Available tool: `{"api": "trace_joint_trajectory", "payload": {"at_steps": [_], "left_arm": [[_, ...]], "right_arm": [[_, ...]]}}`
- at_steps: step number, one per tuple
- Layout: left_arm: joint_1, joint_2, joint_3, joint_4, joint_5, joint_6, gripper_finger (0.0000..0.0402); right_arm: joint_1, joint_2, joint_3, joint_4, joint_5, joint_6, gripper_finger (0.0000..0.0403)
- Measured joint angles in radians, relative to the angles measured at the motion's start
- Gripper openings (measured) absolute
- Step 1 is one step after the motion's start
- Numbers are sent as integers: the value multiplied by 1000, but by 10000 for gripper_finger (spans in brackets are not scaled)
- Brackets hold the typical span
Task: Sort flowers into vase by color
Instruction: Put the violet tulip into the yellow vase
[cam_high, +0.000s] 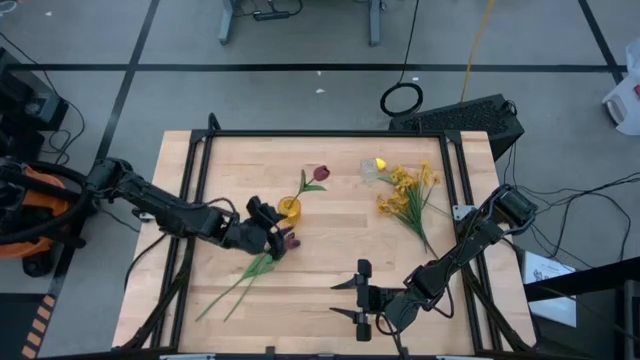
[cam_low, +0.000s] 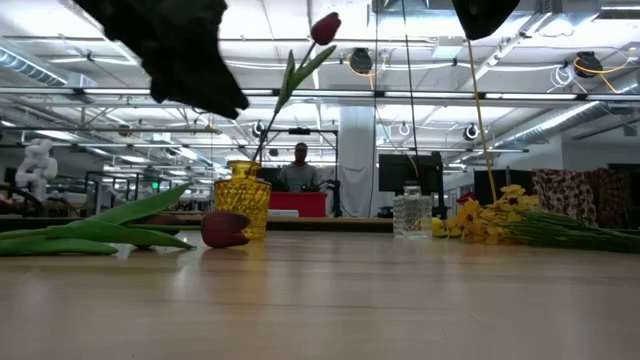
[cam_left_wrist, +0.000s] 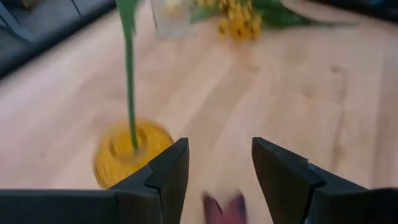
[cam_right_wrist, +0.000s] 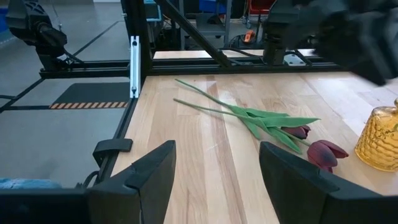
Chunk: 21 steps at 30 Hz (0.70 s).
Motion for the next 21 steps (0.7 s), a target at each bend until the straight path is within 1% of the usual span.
{"api": "trace_joint_trajectory", "payload": {"at_steps": [5, 8, 11, 15, 18, 21], "left_arm": [[-130, 0, 0, -136, 0, -200, 182], [-217, 0, 0, -188, 1, -321, 182], [-300, 0, 0, -200, 7, -423, 182], [-388, 23, 0, -202, 10, -522, 182], [-427, 65, 0, -207, 29, -598, 182], [-447, 122, 0, -209, 71, -668, 182]], "right_arm": [[0, 0, 0, 0, 0, 7, 224], [0, 0, 0, 0, 0, 7, 224], [0, 0, 0, 0, 0, 12, 224], [0, 0, 0, 0, 0, 15, 224], [0, 0, 0, 0, 0, 15, 224], [0, 0, 0, 0, 0, 19, 224]]}}
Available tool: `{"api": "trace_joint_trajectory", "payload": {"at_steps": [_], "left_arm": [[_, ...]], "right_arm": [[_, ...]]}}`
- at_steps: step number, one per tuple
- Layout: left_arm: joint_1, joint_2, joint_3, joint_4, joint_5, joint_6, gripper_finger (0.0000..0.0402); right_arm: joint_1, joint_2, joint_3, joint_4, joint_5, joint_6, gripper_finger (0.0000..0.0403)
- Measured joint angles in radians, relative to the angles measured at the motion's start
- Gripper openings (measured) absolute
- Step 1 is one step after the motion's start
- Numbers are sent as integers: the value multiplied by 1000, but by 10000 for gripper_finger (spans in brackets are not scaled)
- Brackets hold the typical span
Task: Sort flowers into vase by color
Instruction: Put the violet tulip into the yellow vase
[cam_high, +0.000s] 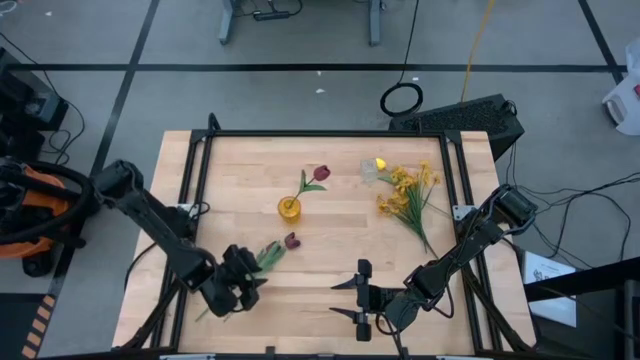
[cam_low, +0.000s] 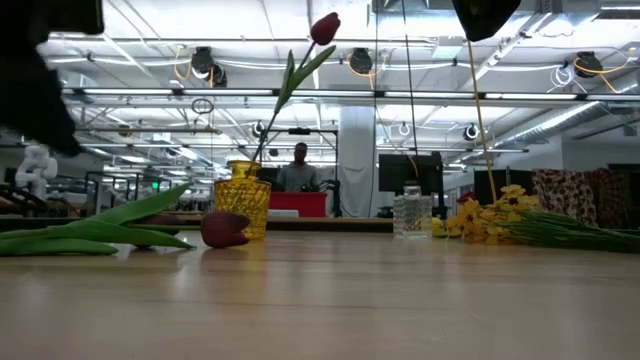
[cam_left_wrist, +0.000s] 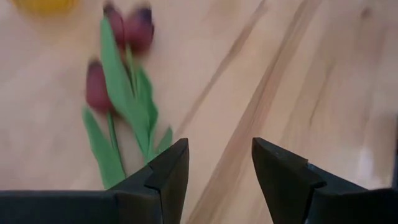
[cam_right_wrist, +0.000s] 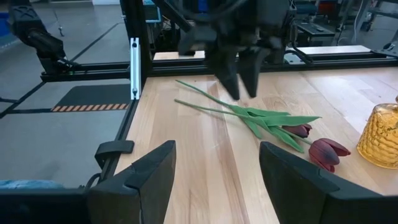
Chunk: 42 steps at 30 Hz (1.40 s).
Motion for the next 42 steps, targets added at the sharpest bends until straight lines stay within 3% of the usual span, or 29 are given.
{"api": "trace_joint_trajectory", "payload": {"at_steps": [8, 16, 19, 42], "left_arm": [[-6, 121, 0, -10, 165, -234, 182], [-5, 129, 34, -82, 191, -372, 182], [-5, 129, 55, -150, 198, -386, 182], [9, 210, 58, -131, 186, -378, 174]], "right_arm": [[0, 0, 0, 0, 0, 0, 224], [0, 0, 0, 0, 0, 0, 224], [0, 0, 0, 0, 0, 0, 224], [0, 0, 0, 0, 0, 0, 224]]}}
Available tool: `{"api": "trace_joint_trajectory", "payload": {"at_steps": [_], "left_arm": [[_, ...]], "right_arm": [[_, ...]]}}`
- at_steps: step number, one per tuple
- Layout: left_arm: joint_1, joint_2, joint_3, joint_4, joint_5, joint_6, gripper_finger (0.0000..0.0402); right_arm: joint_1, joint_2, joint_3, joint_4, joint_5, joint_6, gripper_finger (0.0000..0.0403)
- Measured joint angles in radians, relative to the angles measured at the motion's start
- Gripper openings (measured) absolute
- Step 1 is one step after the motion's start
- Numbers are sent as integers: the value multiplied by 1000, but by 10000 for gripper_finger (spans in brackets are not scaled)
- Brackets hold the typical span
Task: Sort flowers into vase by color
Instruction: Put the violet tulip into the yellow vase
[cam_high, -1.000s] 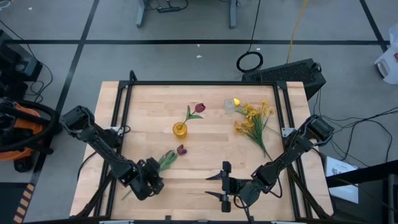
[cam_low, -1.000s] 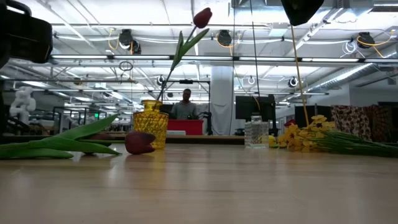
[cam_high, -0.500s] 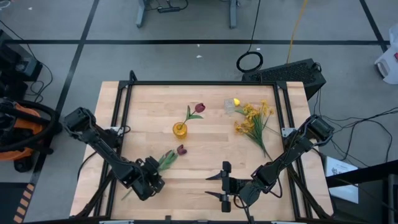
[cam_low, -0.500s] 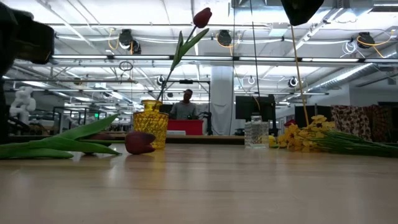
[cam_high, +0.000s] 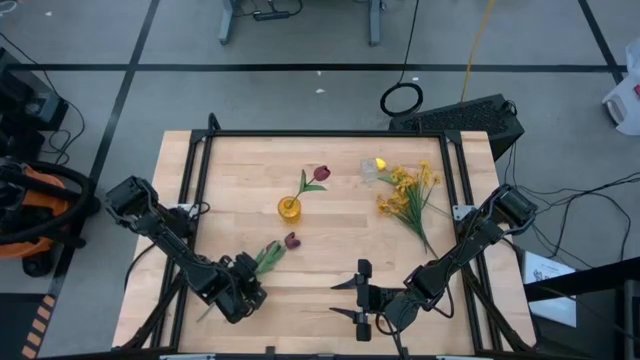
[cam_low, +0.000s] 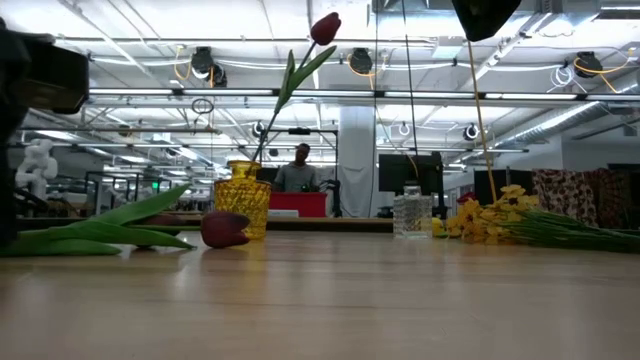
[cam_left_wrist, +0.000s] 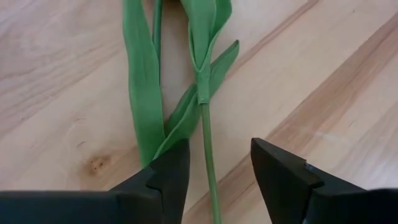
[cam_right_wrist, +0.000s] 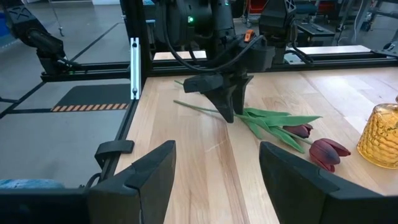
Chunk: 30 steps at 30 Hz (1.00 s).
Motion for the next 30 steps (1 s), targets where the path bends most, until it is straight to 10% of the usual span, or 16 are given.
{"api": "trace_joint_trajectory", "payload": {"at_steps": [15, 30], "left_arm": [[2, 1, 0, -3, -45, 7, 8], [0, 63, 2, 56, -49, 3, 85]], "right_arm": [[0, 0, 0, 0, 0, -4, 224], [0, 0, 0, 1, 0, -4, 224]]}}
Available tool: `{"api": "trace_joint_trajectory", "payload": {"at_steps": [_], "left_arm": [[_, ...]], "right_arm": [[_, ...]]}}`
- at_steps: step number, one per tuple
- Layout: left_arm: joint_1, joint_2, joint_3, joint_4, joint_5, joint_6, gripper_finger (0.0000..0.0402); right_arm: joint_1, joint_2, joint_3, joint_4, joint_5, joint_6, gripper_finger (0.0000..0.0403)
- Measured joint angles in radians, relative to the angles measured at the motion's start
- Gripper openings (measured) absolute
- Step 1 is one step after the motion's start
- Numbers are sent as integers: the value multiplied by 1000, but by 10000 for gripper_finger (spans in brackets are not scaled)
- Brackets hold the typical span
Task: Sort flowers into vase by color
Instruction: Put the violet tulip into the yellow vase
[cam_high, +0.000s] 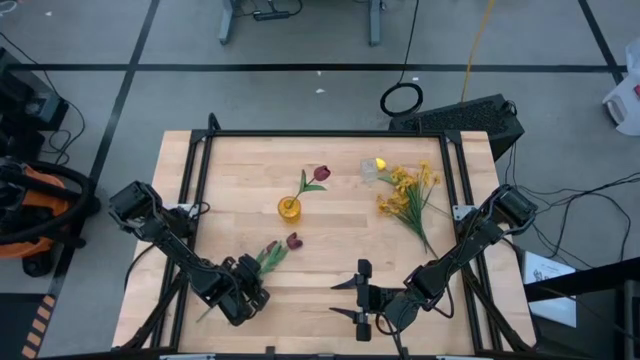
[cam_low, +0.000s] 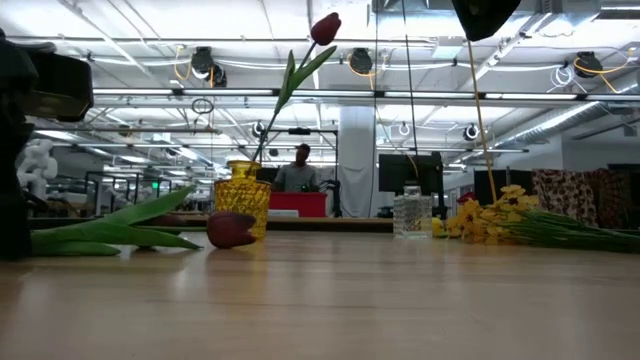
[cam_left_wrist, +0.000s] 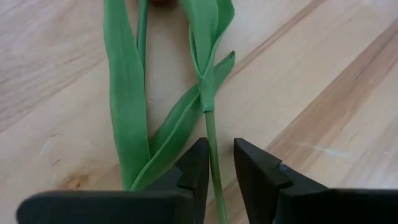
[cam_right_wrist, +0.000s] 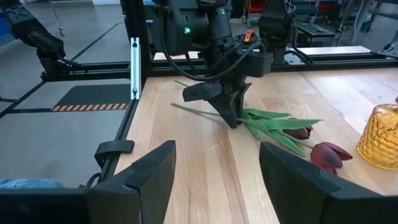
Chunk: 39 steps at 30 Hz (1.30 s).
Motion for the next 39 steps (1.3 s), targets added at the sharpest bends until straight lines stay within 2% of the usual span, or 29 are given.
{"api": "trace_joint_trajectory", "payload": {"at_steps": [3, 8, 14, 18, 22, 27, 31, 35, 39], "left_arm": [[0, 0, 0, -2, -4, 0, 70], [0, 1, -1, -4, -13, -1, 15], [-7, -21, 0, -2, -54, 13, 9], [-26, -61, 29, 1, -165, 61, 5], [-51, -110, 72, 4, -356, 146, 3], [-67, -153, 117, 66, -543, 324, 2], [-52, -157, 129, 233, -656, 526, 2], [-25, -157, 129, 436, -721, 738, 2], [5, -157, 129, 657, -733, 970, 1]], "right_arm": [[0, 0, 0, 0, 0, 0, 224], [0, 0, 0, 0, 0, 0, 224], [0, 0, 0, 0, 0, 0, 224], [0, 0, 0, 0, 0, 0, 224], [0, 4, 0, 2, -2, 4, 224], [0, 53, 0, 74, -7, -4, 224], [-11, 112, 0, 202, -17, -49, 224], [-37, 182, 0, 400, -85, -99, 224], [-66, 261, 0, 597, -155, -144, 224]]}}
